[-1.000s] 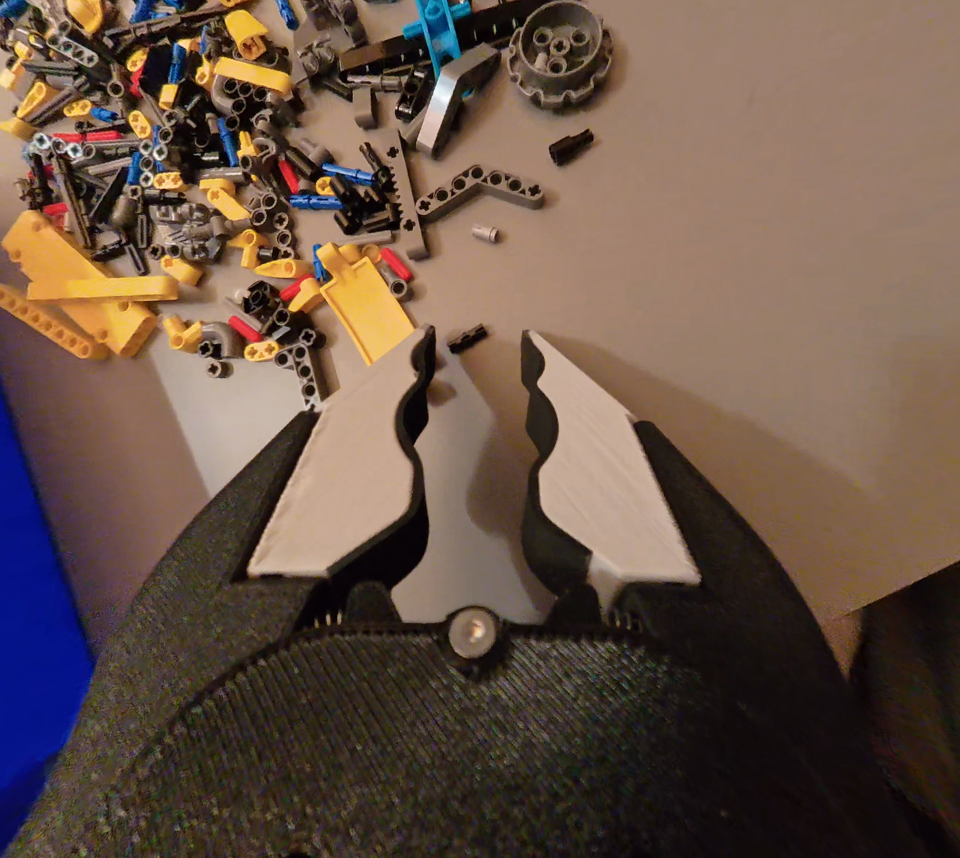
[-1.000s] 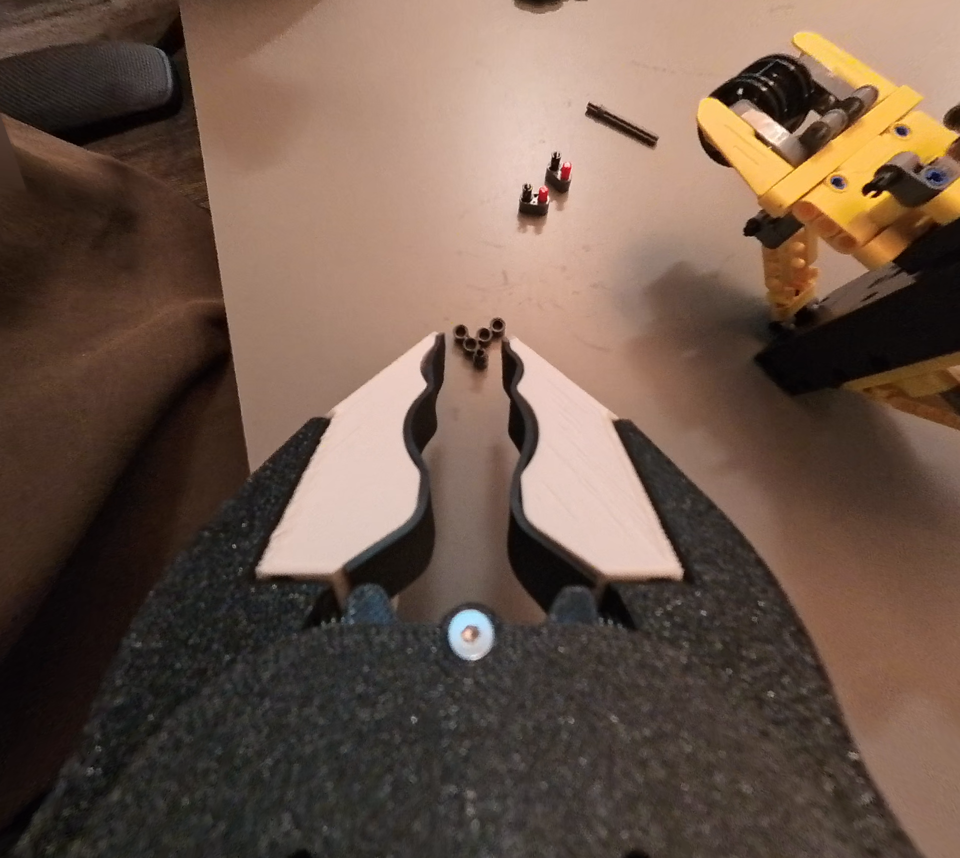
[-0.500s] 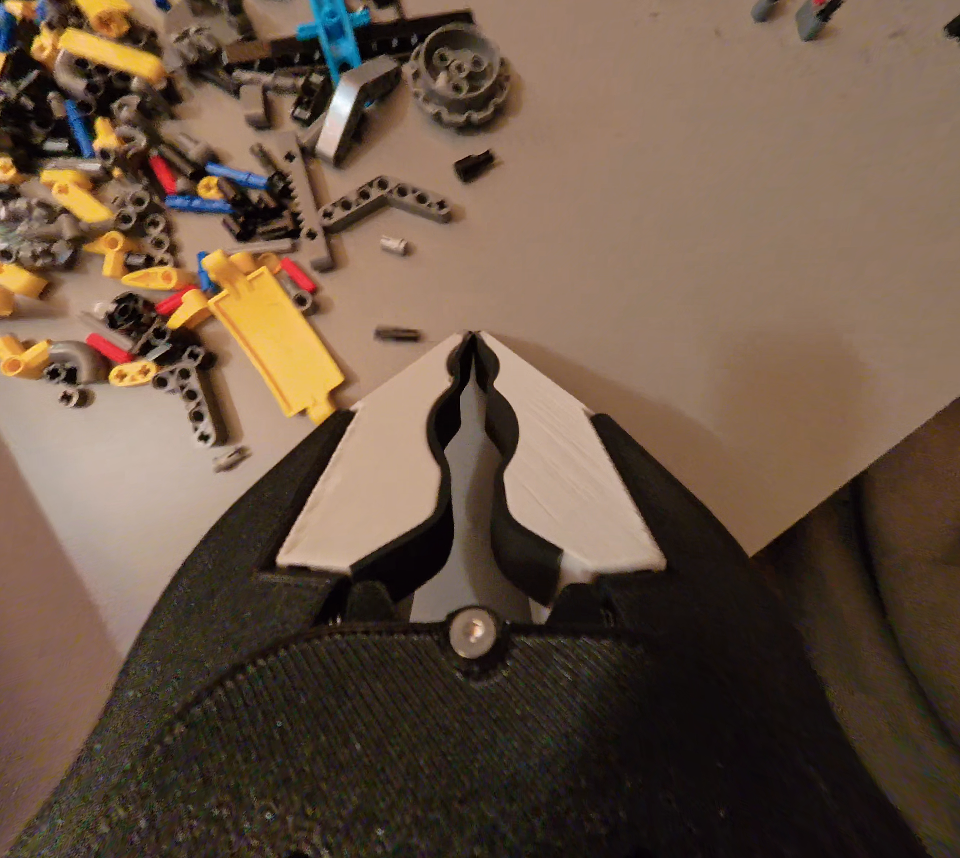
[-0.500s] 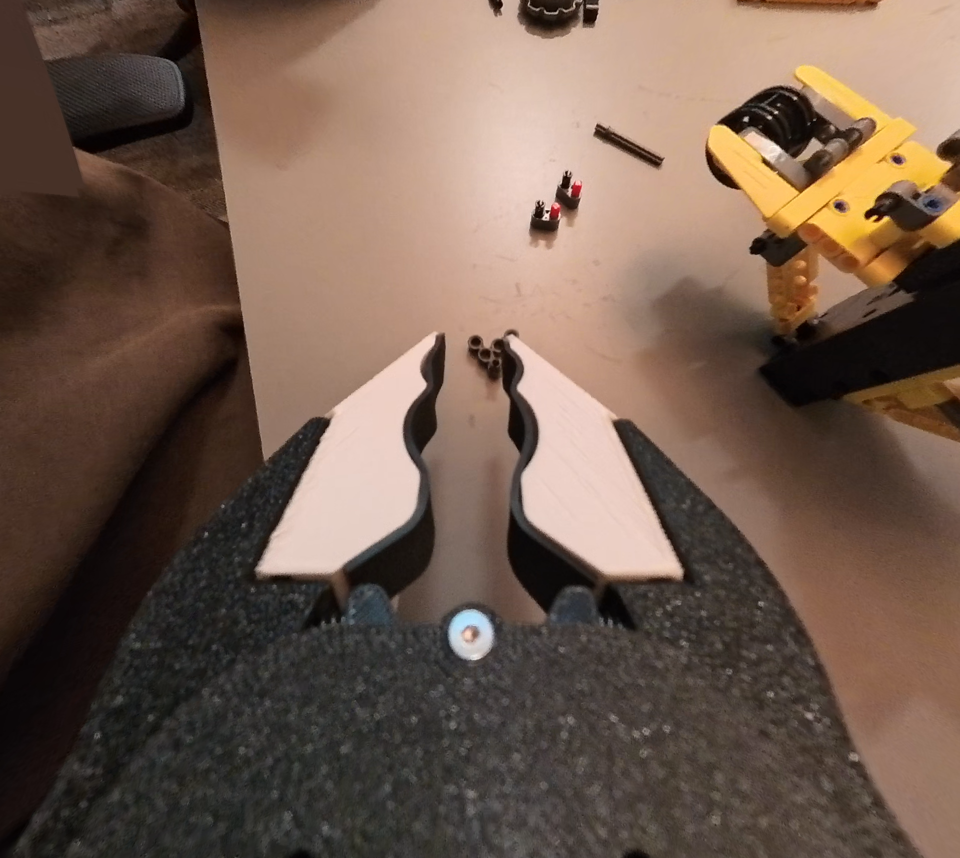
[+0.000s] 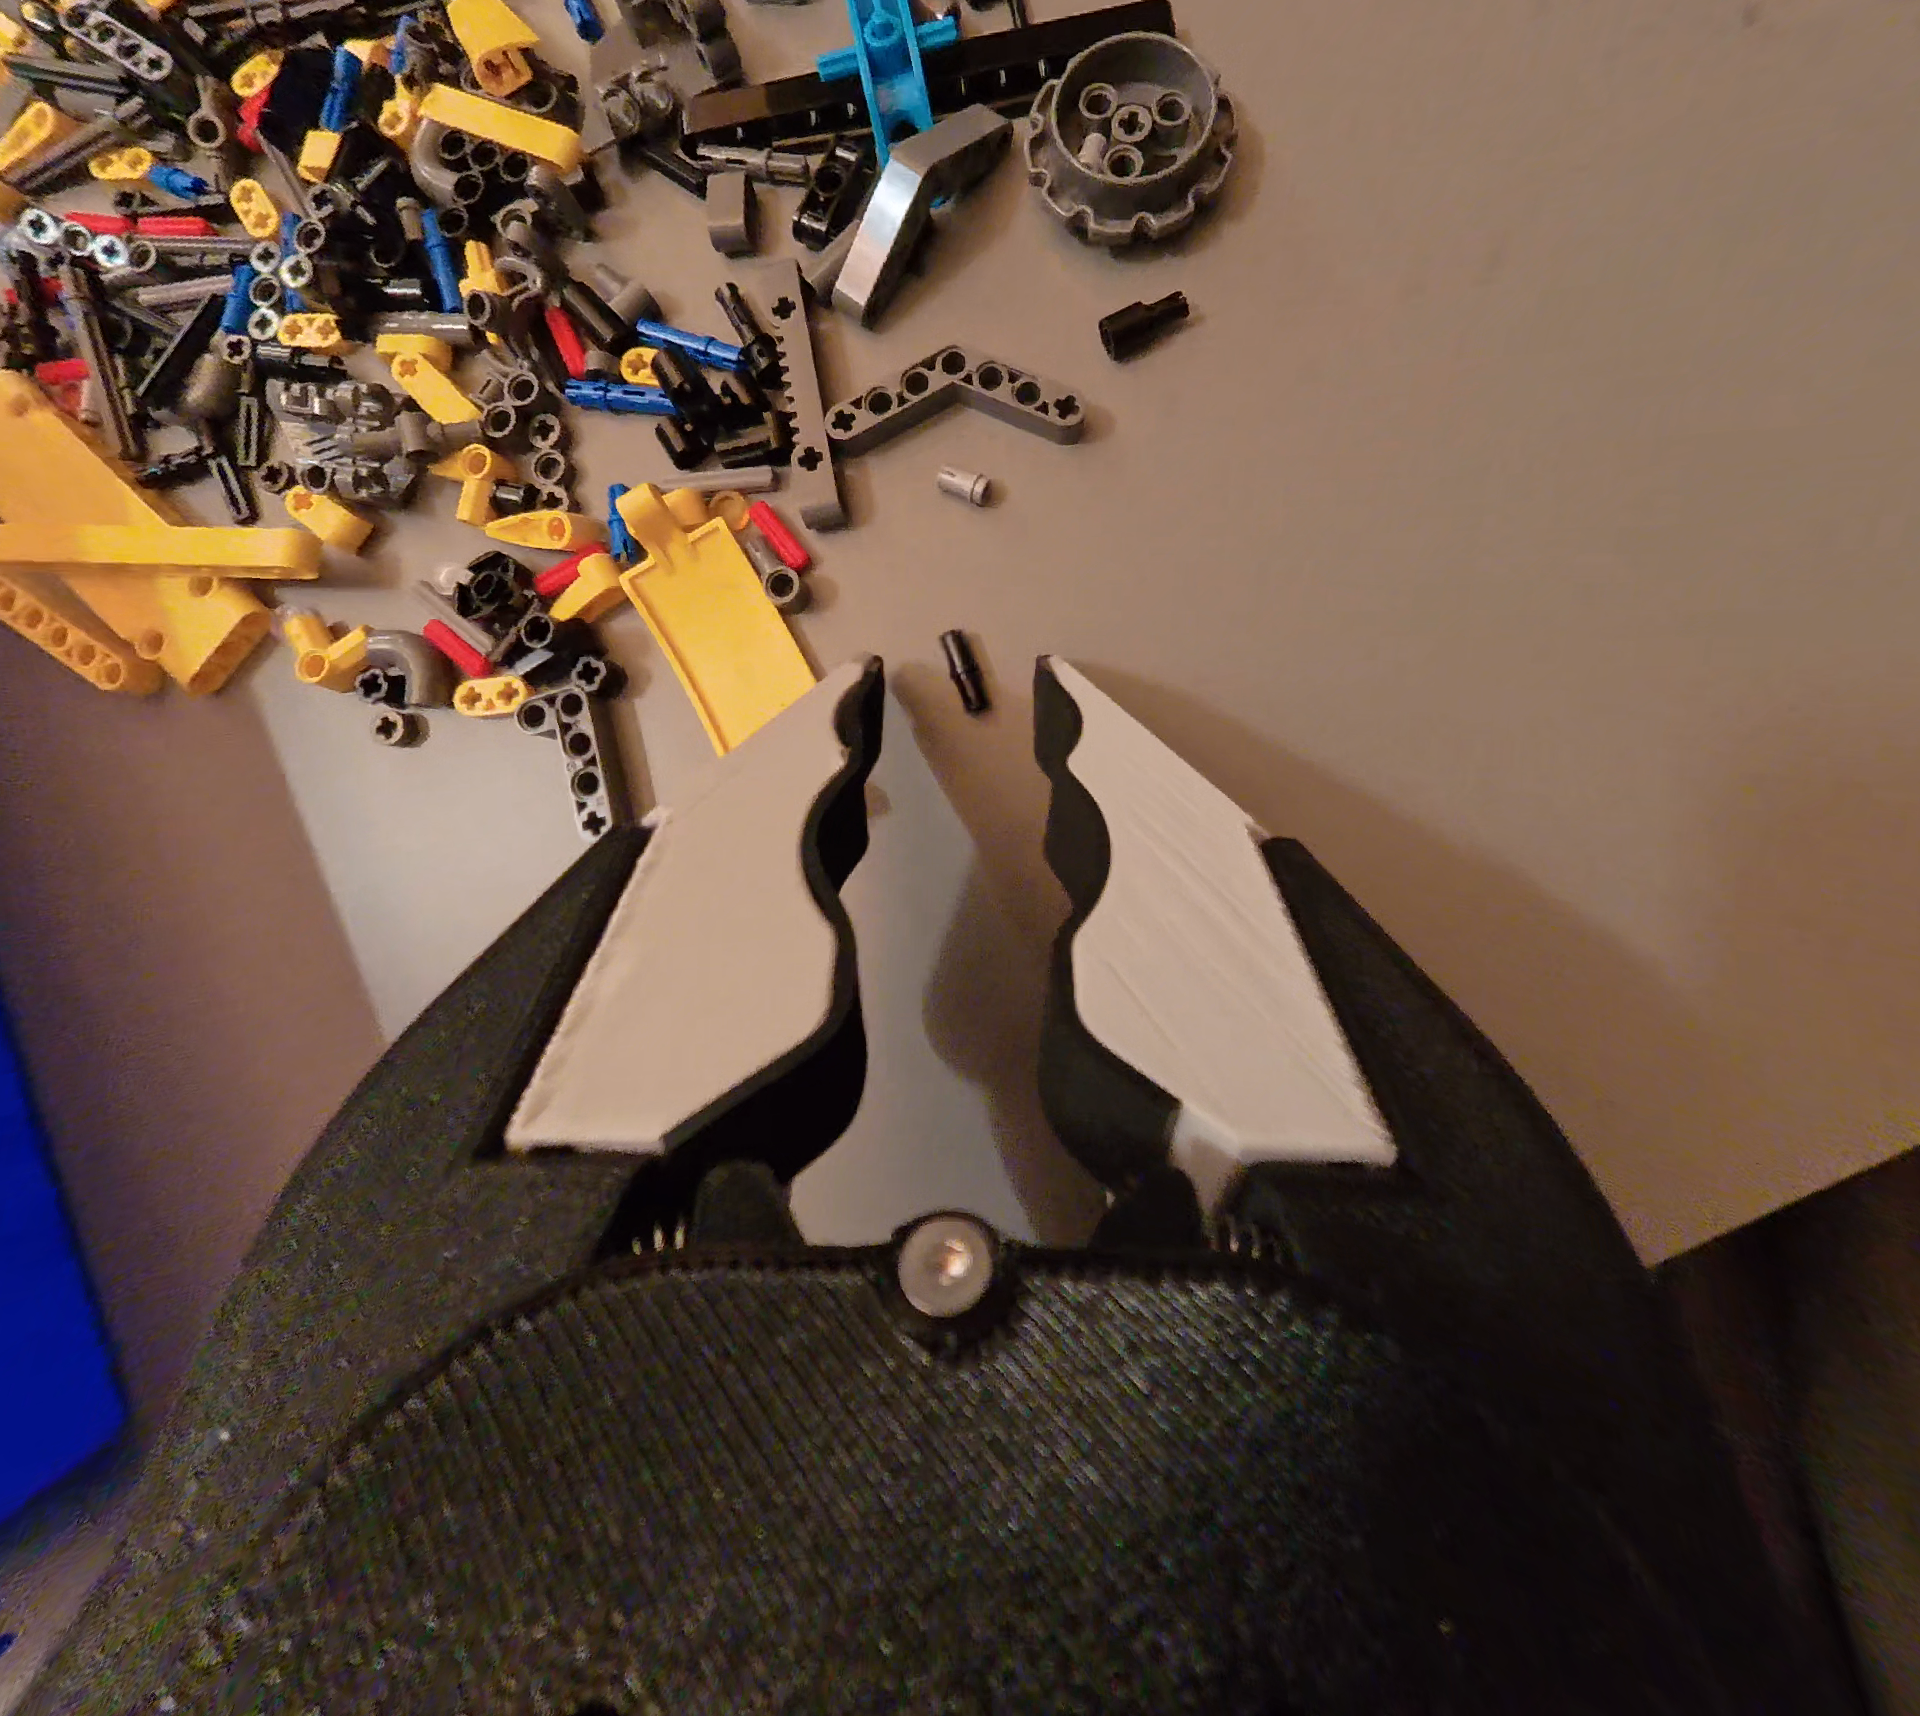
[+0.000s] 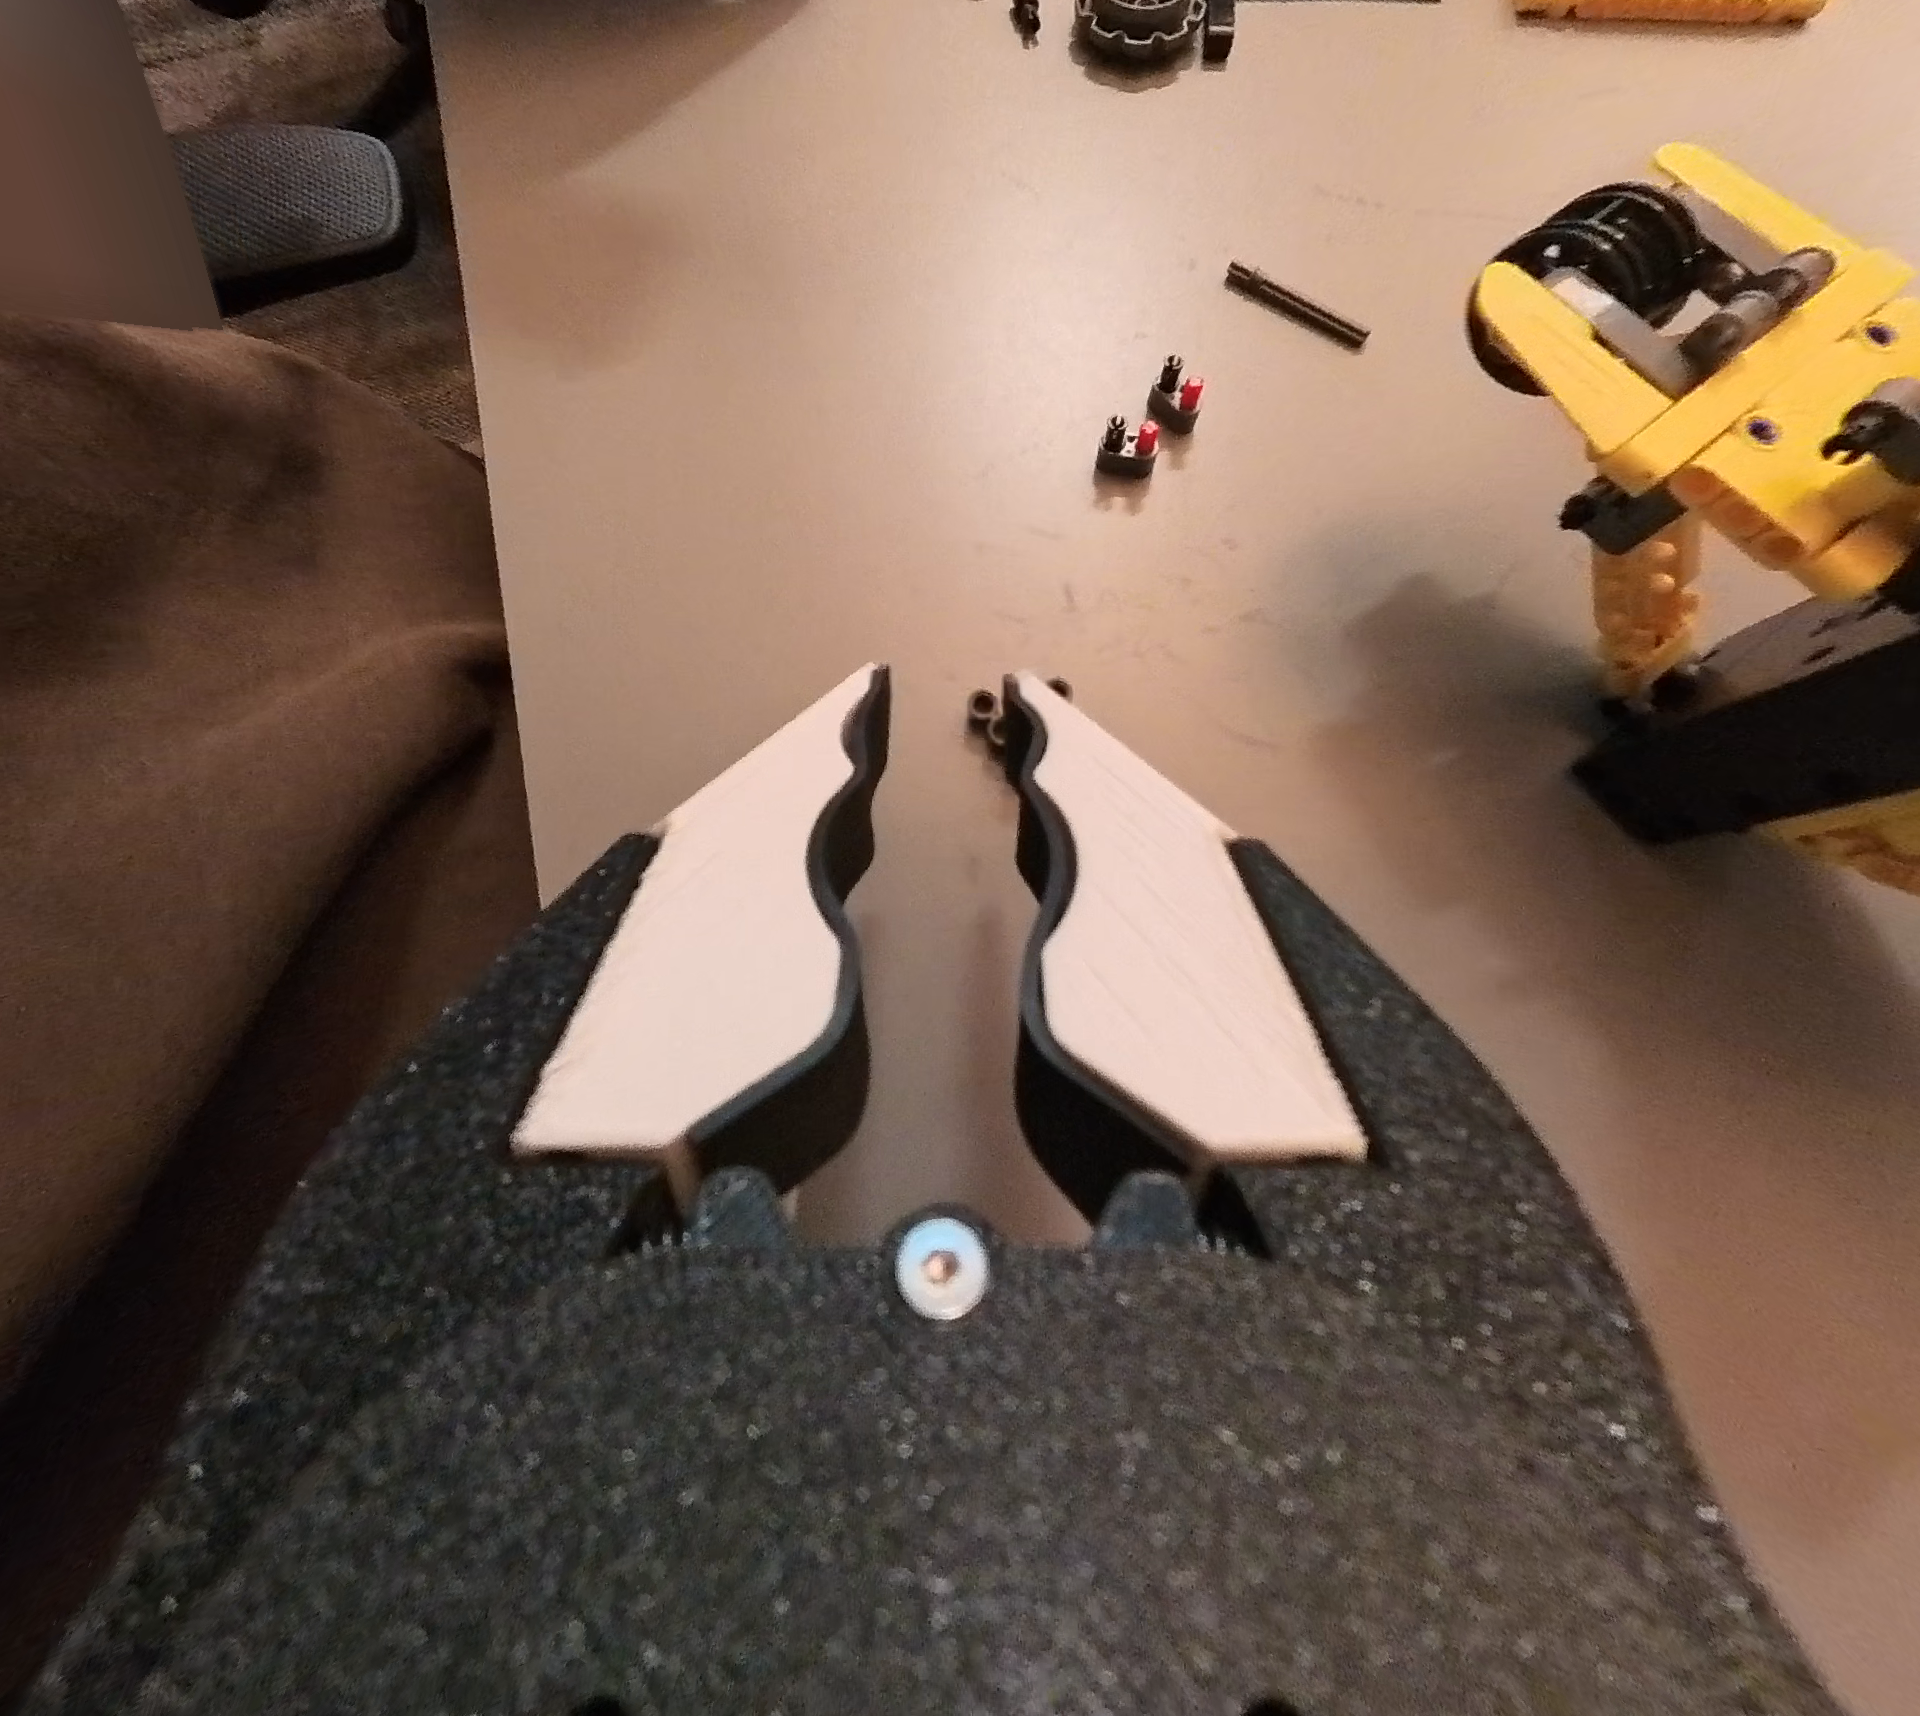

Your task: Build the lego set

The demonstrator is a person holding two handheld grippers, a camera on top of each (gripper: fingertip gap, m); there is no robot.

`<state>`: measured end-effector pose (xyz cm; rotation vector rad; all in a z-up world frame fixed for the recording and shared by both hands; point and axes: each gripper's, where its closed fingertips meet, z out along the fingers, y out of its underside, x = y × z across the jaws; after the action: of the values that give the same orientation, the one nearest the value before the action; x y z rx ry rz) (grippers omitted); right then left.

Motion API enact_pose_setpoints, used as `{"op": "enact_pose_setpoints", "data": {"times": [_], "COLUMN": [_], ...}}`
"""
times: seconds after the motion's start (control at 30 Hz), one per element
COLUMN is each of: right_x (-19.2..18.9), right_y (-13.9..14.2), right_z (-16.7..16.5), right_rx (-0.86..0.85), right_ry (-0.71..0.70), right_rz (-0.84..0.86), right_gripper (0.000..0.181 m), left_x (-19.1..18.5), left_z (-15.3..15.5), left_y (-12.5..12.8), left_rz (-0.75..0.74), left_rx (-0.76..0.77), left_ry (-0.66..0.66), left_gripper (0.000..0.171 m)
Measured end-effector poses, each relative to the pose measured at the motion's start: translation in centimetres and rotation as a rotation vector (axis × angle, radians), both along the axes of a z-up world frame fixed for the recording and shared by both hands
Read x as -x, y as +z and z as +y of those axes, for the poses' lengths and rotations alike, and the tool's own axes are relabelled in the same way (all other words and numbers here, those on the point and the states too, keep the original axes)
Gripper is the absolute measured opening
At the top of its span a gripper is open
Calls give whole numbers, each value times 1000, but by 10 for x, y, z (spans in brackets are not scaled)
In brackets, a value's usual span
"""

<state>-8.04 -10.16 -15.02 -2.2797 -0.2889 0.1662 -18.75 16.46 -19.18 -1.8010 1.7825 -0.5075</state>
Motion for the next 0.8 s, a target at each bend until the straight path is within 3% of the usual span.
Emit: {"op": "enact_pose_setpoints", "data": {"times": [0.1, 0.33, 0.43, 0.53, 0.67, 0.8], "right_x": [2, 1, 4, 12, 29, 40], "right_y": [-1, 1, 3, 11, 25, 35], "right_z": [0, 0, 5, 17, 37, 49], "right_rx": [3, -9, -29, -87, -189, -288], "right_ry": [6, -3, 0, -1, -32, -68], "right_rz": [-8, -4, 14, 81, 349, 621], "right_gripper": [21, 21, 21, 21, 25, 26], "left_x": [-4, -9, -24, -40, -55, -62], "left_z": [-3, -16, -49, -101, -161, -203], "left_y": [-1, 8, 32, 63, 90, 102], "left_rz": [3, -38, -168, -353, -534, -633], "left_rx": [17, 20, 49, 58, 19, 80], "left_ry": [-16, -74, -193, -389, -565, -674], "left_gripper": [12, 12, 12, 12, 12, 12]}}
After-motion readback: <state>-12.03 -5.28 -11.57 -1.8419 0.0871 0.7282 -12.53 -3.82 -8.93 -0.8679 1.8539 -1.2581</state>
